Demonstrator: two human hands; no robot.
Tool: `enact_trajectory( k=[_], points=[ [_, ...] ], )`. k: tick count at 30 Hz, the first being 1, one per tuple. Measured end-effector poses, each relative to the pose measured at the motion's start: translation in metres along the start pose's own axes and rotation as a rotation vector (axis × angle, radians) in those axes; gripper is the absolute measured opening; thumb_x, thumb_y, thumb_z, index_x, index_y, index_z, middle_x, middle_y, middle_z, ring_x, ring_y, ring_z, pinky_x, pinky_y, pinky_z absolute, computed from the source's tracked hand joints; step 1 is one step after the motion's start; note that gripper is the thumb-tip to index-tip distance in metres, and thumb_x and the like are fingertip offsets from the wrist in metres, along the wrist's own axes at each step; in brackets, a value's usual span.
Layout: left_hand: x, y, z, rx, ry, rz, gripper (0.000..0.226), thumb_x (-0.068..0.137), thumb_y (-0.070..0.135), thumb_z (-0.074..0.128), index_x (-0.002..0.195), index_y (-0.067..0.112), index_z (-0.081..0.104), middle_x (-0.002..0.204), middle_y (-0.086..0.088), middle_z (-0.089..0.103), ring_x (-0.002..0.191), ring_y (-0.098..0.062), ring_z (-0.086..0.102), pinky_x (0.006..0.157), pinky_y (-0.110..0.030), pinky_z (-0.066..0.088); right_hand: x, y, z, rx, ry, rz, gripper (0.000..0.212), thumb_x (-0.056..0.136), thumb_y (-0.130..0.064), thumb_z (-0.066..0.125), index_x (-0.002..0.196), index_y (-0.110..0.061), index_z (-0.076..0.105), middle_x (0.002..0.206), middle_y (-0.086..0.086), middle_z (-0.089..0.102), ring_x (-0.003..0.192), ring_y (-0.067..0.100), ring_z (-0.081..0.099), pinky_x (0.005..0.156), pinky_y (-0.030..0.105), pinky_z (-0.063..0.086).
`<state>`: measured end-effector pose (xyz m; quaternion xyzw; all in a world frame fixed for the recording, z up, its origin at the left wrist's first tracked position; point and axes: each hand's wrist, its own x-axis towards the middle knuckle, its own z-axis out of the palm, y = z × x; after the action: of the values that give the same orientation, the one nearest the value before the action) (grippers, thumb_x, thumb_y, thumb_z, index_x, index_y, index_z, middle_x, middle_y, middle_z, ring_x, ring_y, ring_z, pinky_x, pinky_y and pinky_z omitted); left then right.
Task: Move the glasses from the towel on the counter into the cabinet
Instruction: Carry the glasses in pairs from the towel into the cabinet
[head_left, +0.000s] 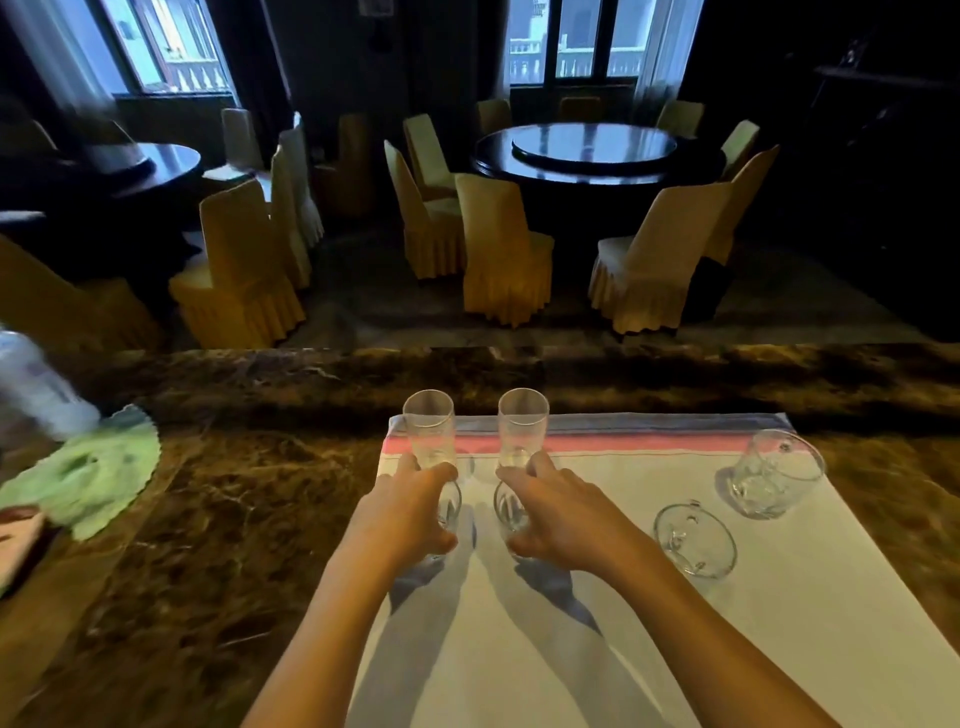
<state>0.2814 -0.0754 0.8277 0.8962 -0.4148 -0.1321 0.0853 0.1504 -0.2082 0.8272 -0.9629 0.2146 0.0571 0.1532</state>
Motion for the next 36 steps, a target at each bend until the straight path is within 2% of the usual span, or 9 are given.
enact_trajectory(
  k=[12, 31, 36],
  points=[
    [0.001, 0.000, 0.009, 0.076, -0.021, 0.002, 0.077, 0.080, 0.044, 0.076, 0.144, 0.038, 0.033, 0.148, -0.004, 0.038, 0.120, -0.029, 0.053, 0.093, -0.033, 0.054, -0.001, -0.002, 0.004, -0.057, -0.022, 0.012, 0.075, 0.084, -0.039, 0.073, 0.145, -0.033, 0.030, 0.151, 0.005, 0.035, 0.124, 0.031, 0.052, 0.092, 0.037, 0.051],
    [-0.012, 0.001, 0.017, 0.096, -0.006, -0.002, 0.080, 0.079, 0.049, 0.075, 0.145, 0.042, 0.030, 0.146, -0.002, 0.038, 0.117, -0.025, 0.052, 0.090, -0.029, 0.054, -0.012, -0.005, 0.006, -0.049, -0.044, 0.001, 0.077, 0.083, -0.042, 0.074, 0.146, -0.032, 0.030, 0.152, 0.005, 0.034, 0.124, 0.031, 0.052, 0.091, 0.035, 0.051],
    [-0.019, 0.009, 0.006, 0.067, -0.010, -0.001, 0.085, 0.078, 0.054, 0.073, 0.147, 0.043, 0.024, 0.156, -0.002, 0.025, 0.131, -0.026, 0.040, 0.097, -0.034, 0.050, -0.019, -0.001, -0.006, 0.050, -0.051, 0.020, 0.083, 0.082, -0.050, 0.072, 0.149, -0.036, 0.025, 0.156, 0.003, 0.029, 0.130, 0.027, 0.045, 0.095, 0.037, 0.048]
  ],
)
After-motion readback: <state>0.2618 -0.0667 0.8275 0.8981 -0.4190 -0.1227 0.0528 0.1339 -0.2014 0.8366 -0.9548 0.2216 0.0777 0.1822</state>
